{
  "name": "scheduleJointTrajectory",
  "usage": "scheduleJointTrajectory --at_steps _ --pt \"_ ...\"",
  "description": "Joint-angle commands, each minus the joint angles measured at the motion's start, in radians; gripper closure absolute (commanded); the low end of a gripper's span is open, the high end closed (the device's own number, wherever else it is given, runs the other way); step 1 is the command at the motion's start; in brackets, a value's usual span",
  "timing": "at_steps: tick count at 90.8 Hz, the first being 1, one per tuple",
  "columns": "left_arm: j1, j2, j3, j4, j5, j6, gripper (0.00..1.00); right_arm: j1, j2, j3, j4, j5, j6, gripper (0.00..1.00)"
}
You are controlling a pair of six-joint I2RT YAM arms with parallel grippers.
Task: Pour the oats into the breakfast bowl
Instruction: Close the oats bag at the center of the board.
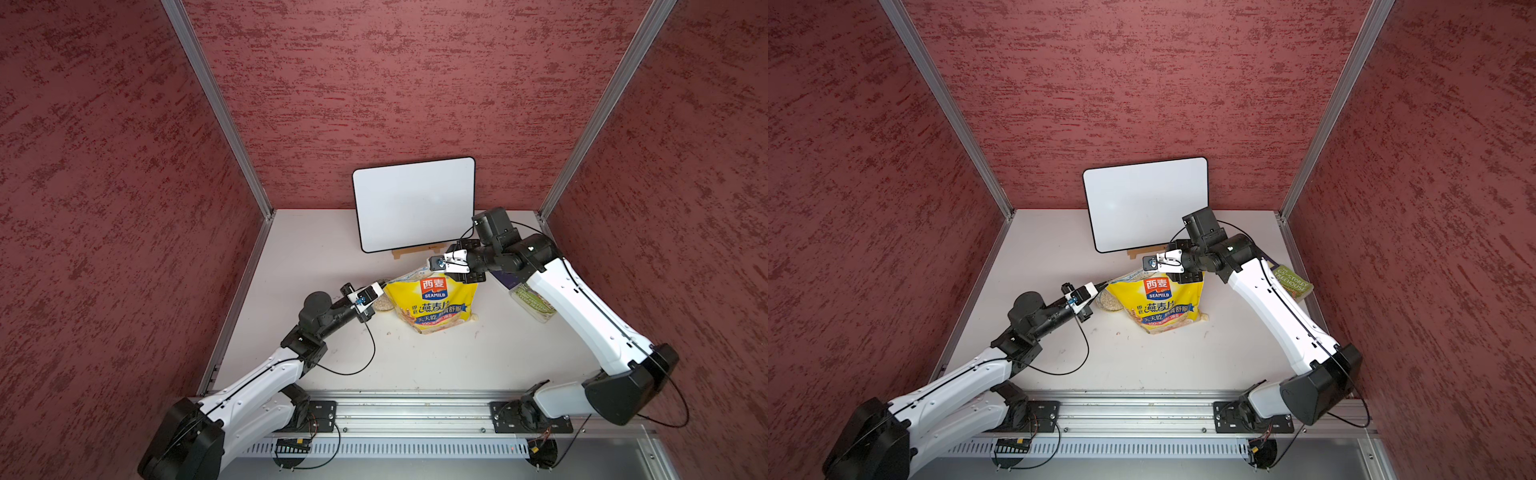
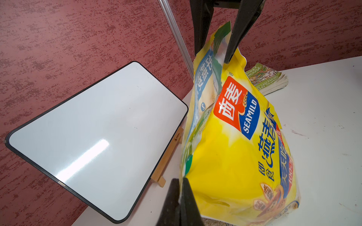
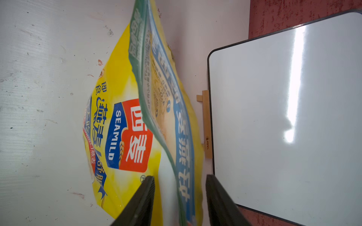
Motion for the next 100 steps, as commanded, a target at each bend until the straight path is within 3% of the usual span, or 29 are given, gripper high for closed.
scheduleJointTrajectory --at_steps 1,27,33,49,58,68,81,100 --pt "0.006 -0.009 -0.003 0.065 0.022 -0.012 1.0 0.006 0.02 0.033 -0.039 -0.035 0.014 0.59" --pt "0.007 -0.001 -0.001 0.07 0.003 -0.033 1.0 0.008 0.017 0.021 -0.031 -0.022 0.008 0.86" --pt "0.008 0.002 -0.002 0.076 -0.009 -0.05 1.0 0.007 0.013 0.018 -0.03 -0.019 0.007 1.0" --pt "0.008 0.031 -0.002 0.091 0.069 -0.055 0.63 0.008 -0.005 0.011 -0.024 -0.039 0.015 1.0" --pt "0.008 0.078 0.018 0.098 0.122 -0.046 0.49 0.007 -0.009 0.008 -0.023 -0.053 0.018 1.0" --pt "0.008 0.142 0.055 0.104 0.162 -0.042 0.48 0.008 -0.015 0.005 -0.02 -0.055 0.02 1.0" --pt "0.009 0.209 0.09 0.155 0.187 -0.051 0.59 0.008 -0.022 0.003 -0.017 -0.061 0.021 1.0" --pt "0.01 0.223 0.093 0.241 0.2 -0.079 0.58 0.008 -0.026 -0.012 -0.015 -0.051 0.03 1.0"
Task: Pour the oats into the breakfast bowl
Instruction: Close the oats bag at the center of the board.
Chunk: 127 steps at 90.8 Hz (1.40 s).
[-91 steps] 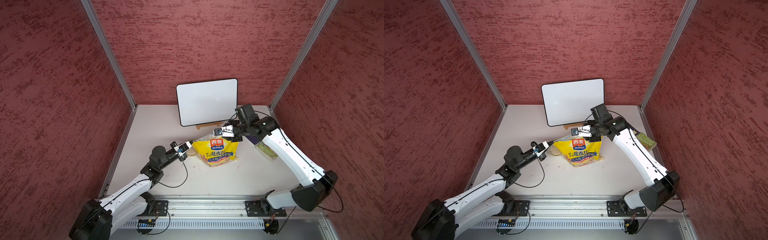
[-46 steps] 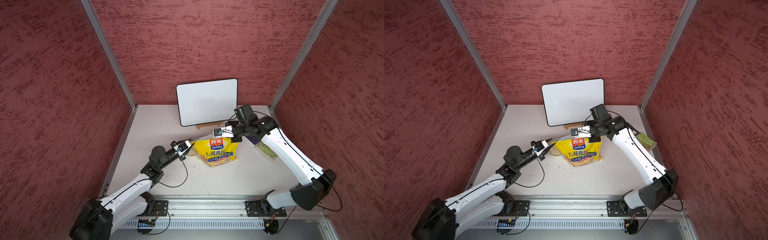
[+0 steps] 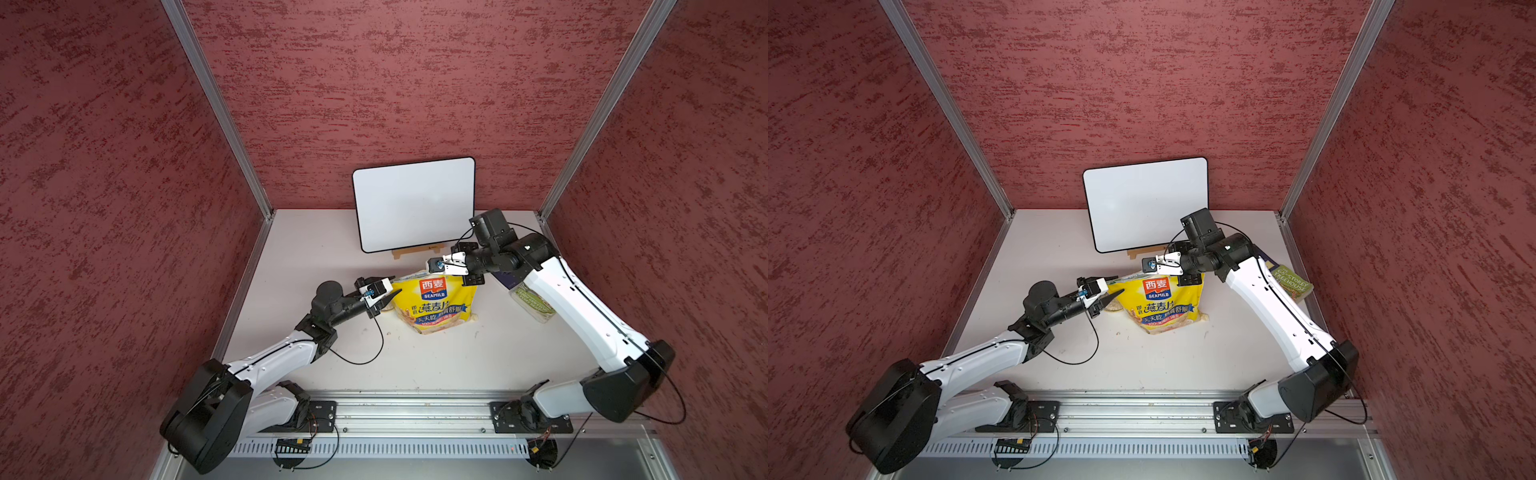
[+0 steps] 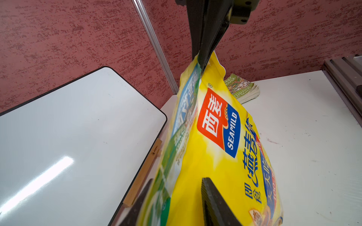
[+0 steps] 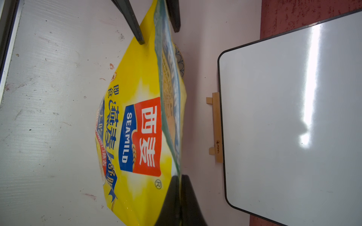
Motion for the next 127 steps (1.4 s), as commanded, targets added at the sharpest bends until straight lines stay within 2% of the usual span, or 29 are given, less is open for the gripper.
scheduleJointTrajectory --at_steps 1,14,26,36,40,49,56,63,75,80,99,115,121,127 --pt "0.006 -0.007 0.025 0.08 0.032 -0.027 0.59 0.007 -0.035 -0.009 0.008 -0.023 0.015 1.0" --pt "0.007 -0.01 0.053 0.053 0.073 -0.031 0.86 0.007 -0.036 -0.014 0.009 -0.026 0.023 1.0" --pt "0.006 0.011 0.076 0.03 0.085 -0.024 1.0 0.006 -0.036 -0.014 0.014 -0.024 0.028 1.0" --pt "0.007 0.022 0.076 0.027 0.078 -0.018 1.0 0.006 -0.038 -0.014 0.022 -0.038 0.036 1.0" --pt "0.006 0.019 0.077 0.027 0.079 -0.021 1.0 0.007 -0.04 -0.014 0.028 -0.05 0.039 0.89" --pt "0.006 0.015 0.074 0.038 0.081 -0.031 1.0 0.019 -0.036 -0.015 0.044 -0.074 0.045 0.71" --pt "0.007 0.012 0.072 0.043 0.081 -0.032 1.0 0.035 -0.022 -0.012 0.049 -0.078 0.046 0.62" --pt "0.006 0.012 0.07 0.045 0.079 -0.035 1.0 0.045 -0.001 -0.005 0.053 -0.084 0.046 0.58" --pt "0.007 0.011 0.065 0.057 0.081 -0.045 1.0 0.06 0.038 0.006 0.069 -0.096 0.054 0.58" --pt "0.006 0.009 0.062 0.062 0.08 -0.049 1.0 0.066 0.052 0.012 0.067 -0.102 0.055 0.62" --pt "0.006 0.006 0.047 0.08 0.071 -0.056 1.0 0.071 0.048 0.01 0.065 -0.072 0.063 1.0" --pt "0.006 0.012 0.033 0.103 0.067 -0.064 1.0 0.083 0.032 0.003 0.085 -0.086 0.078 1.0" --pt "0.006 0.012 0.032 0.105 0.067 -0.066 1.0 0.095 0.037 0.003 0.097 -0.094 0.086 0.85" --pt "0.006 0.011 0.033 0.107 0.069 -0.066 1.0 0.105 0.046 0.004 0.114 -0.102 0.096 0.76"
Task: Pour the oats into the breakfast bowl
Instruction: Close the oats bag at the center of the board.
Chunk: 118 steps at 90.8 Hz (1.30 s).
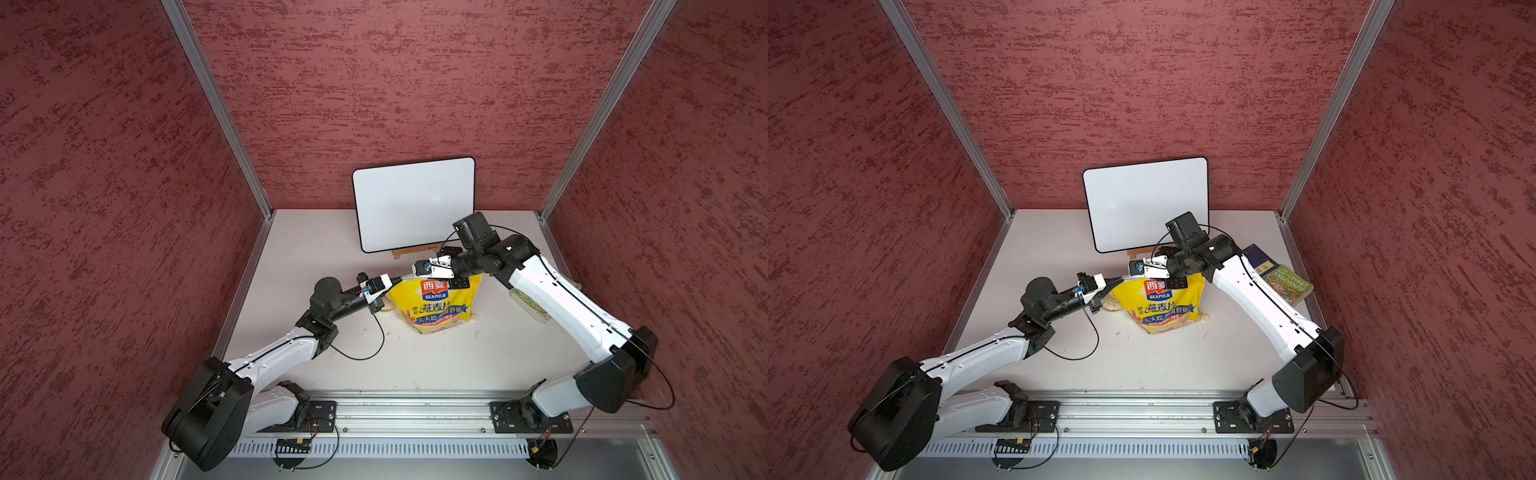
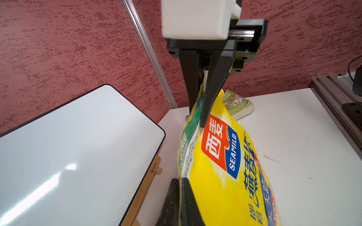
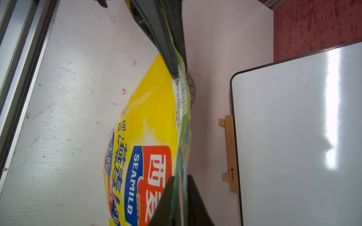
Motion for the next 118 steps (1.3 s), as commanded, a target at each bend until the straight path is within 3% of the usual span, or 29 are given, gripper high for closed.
scheduleJointTrajectory --at_steps 1,8,17,30,39,48,52,59,72,79,90,94,101,118 --pt "0.001 -0.002 -0.005 0.069 0.007 -0.021 1.0 0.03 -0.013 0.012 0.05 -0.034 0.028 0.75" --pt "0.001 -0.003 -0.005 0.069 0.008 -0.022 1.0 0.039 0.001 0.019 0.057 -0.037 0.034 0.78" --pt "0.001 -0.005 -0.006 0.068 0.009 -0.024 1.0 0.043 0.016 0.027 0.054 -0.034 0.035 1.0" --pt "0.001 -0.007 -0.008 0.066 0.008 -0.024 1.0 0.044 0.009 0.022 0.072 -0.037 0.052 1.0" --pt "0.0 -0.005 -0.008 0.068 0.01 -0.027 1.0 0.058 0.005 0.015 0.098 -0.067 0.069 0.83" --pt "-0.001 0.0 -0.008 0.07 0.009 -0.026 1.0 0.076 0.016 0.007 0.125 -0.07 0.084 0.8" --pt "0.0 0.001 -0.008 0.07 0.01 -0.025 1.0 0.08 0.022 0.004 0.133 -0.071 0.087 0.83" --pt "0.0 0.001 -0.008 0.071 0.011 -0.025 1.0 0.082 0.036 0.009 0.137 -0.071 0.091 1.0" --pt "0.0 -0.003 -0.01 0.073 0.012 -0.024 1.0 0.082 0.036 0.011 0.148 -0.06 0.094 1.0" --pt "0.0 -0.004 -0.01 0.075 0.013 -0.027 1.0 0.082 0.036 0.007 0.158 -0.069 0.094 0.79" --pt "-0.001 -0.005 -0.009 0.078 0.015 -0.029 1.0 0.082 0.06 0.01 0.152 -0.06 0.085 0.71" --pt "-0.001 -0.006 -0.01 0.078 0.016 -0.029 1.0 0.083 0.069 0.017 0.139 -0.046 0.078 0.76" --pt "-0.001 -0.009 -0.009 0.073 0.012 -0.028 1.0 0.082 0.073 0.029 0.119 -0.019 0.071 1.0" --pt "0.001 -0.02 -0.015 0.061 0.007 -0.02 1.0 0.076 0.034 0.006 0.119 0.013 0.056 1.0"
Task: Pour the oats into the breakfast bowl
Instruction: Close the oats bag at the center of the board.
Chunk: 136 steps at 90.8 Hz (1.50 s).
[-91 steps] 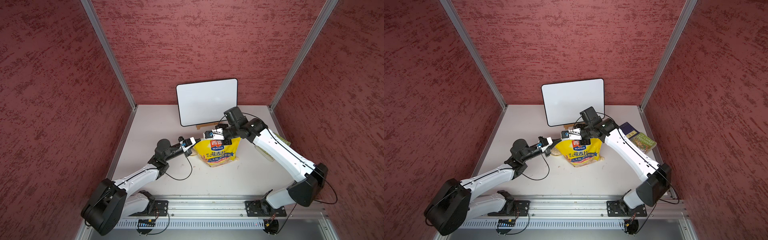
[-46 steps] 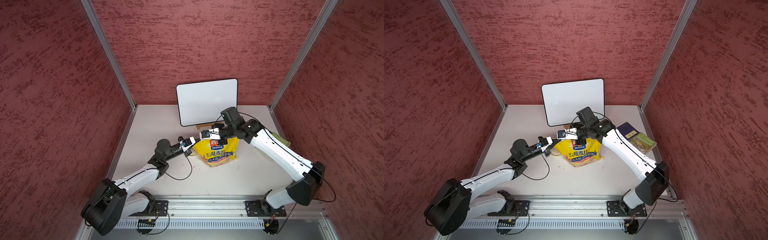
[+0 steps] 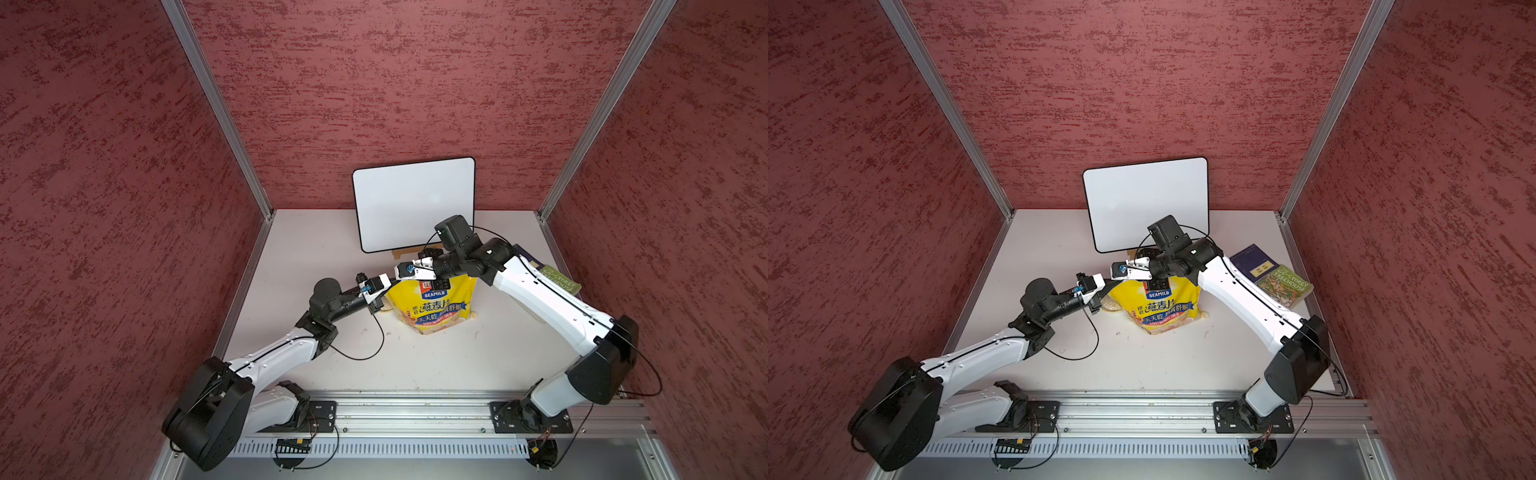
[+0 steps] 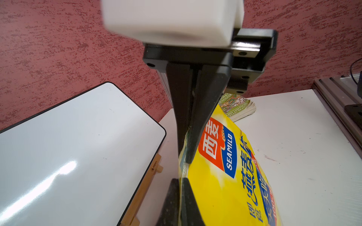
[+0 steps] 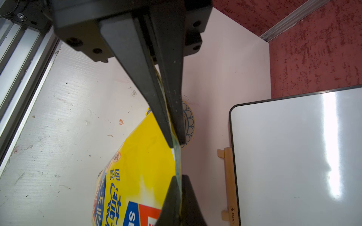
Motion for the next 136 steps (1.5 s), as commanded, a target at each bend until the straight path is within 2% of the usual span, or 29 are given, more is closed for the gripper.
scheduleJointTrajectory --at_steps 1,7,12,15,20,34,38,43,46,51,61,67,73,76,80,92,98,102,105,108,116,117,121,123,136 --pt "-0.004 -0.022 -0.006 0.05 0.014 -0.006 1.0 0.0 -0.035 0.003 -0.011 0.055 -0.013 0.99" --pt "-0.002 -0.027 -0.01 0.05 0.012 -0.005 1.0 -0.014 -0.044 -0.004 -0.019 0.069 -0.018 0.86" --pt "-0.002 -0.029 -0.011 0.048 0.011 -0.005 1.0 -0.027 -0.048 -0.004 -0.029 0.073 -0.024 0.84" --pt "-0.002 -0.031 -0.012 0.048 0.01 -0.005 1.0 -0.034 -0.049 -0.001 -0.04 0.073 -0.028 0.85" --pt "-0.002 -0.032 -0.014 0.047 0.01 -0.005 1.0 -0.044 -0.051 0.007 -0.057 0.075 -0.034 1.0" --pt "-0.001 -0.034 -0.016 0.046 0.008 -0.005 1.0 -0.062 -0.06 0.012 -0.076 0.088 -0.042 1.0" --pt "-0.001 -0.034 -0.017 0.046 0.01 -0.004 1.0 -0.067 -0.064 0.008 -0.072 0.094 -0.044 0.89" --pt "-0.001 -0.035 -0.017 0.047 0.009 -0.005 1.0 -0.074 -0.068 0.004 -0.068 0.098 -0.048 0.82" --pt "0.0 -0.035 -0.017 0.046 0.01 -0.005 1.0 -0.078 -0.07 0.004 -0.07 0.096 -0.051 0.84" --pt "0.0 -0.035 -0.018 0.046 0.011 -0.005 1.0 -0.085 -0.069 0.009 -0.084 0.096 -0.057 1.0" --pt "0.0 -0.038 -0.021 0.042 0.008 -0.006 1.0 -0.097 -0.073 0.009 -0.092 0.107 -0.061 1.0" --pt "0.001 -0.042 -0.022 0.04 0.008 -0.005 1.0 -0.108 -0.085 -0.007 -0.079 0.111 -0.066 0.87" --pt "0.001 -0.046 -0.023 0.035 0.007 -0.004 1.0 -0.118 -0.093 -0.013 -0.073 0.108 -0.067 0.82" --pt "0.002 -0.047 -0.023 0.033 0.006 -0.004 1.0 -0.126 -0.094 -0.011 -0.079 0.108 -0.072 0.86" --pt "0.002 -0.048 -0.024 0.031 0.005 -0.004 1.0 -0.135 -0.094 -0.006 -0.092 0.107 -0.076 1.0" --pt "0.004 -0.054 -0.026 0.025 0.006 -0.003 1.0 -0.157 -0.102 -0.005 -0.107 0.108 -0.079 1.0" --pt "0.006 -0.058 -0.026 0.023 0.004 -0.003 1.0 -0.167 -0.105 -0.014 -0.099 0.109 -0.082 0.93" --pt "0.006 -0.06 -0.028 0.022 0.003 -0.003 1.0 -0.174 -0.105 -0.014 -0.102 0.109 -0.084 0.91" --pt "0.007 -0.06 -0.028 0.022 0.004 -0.003 1.0 -0.178 -0.105 -0.012 -0.106 0.108 -0.083 0.93" --pt "0.007 -0.062 -0.027 0.02 0.004 -0.004 1.0 -0.185 -0.105 -0.009 -0.112 0.104 -0.085 1.0" --pt "0.008 -0.064 -0.026 0.02 0.004 -0.004 1.0 -0.198 -0.105 -0.006 -0.121 0.107 -0.086 1.0" --pt "0.008 -0.064 -0.027 0.019 0.004 -0.003 1.0 -0.199 -0.105 -0.007 -0.119 0.109 -0.087 1.0" --pt "0.007 -0.065 -0.027 0.018 0.005 -0.003 1.0 -0.203 -0.119 -0.017 -0.106 0.118 -0.09 0.86" --pt "0.007 -0.065 -0.028 0.016 0.005 -0.004 1.0 -0.205 -0.129 -0.021 -0.102 0.121 -0.094 0.83" --pt "0.007 -0.067 -0.027 0.014 0.003 -0.003 1.0 -0.216 -0.13 -0.016 -0.111 0.131 -0.104 0.83"
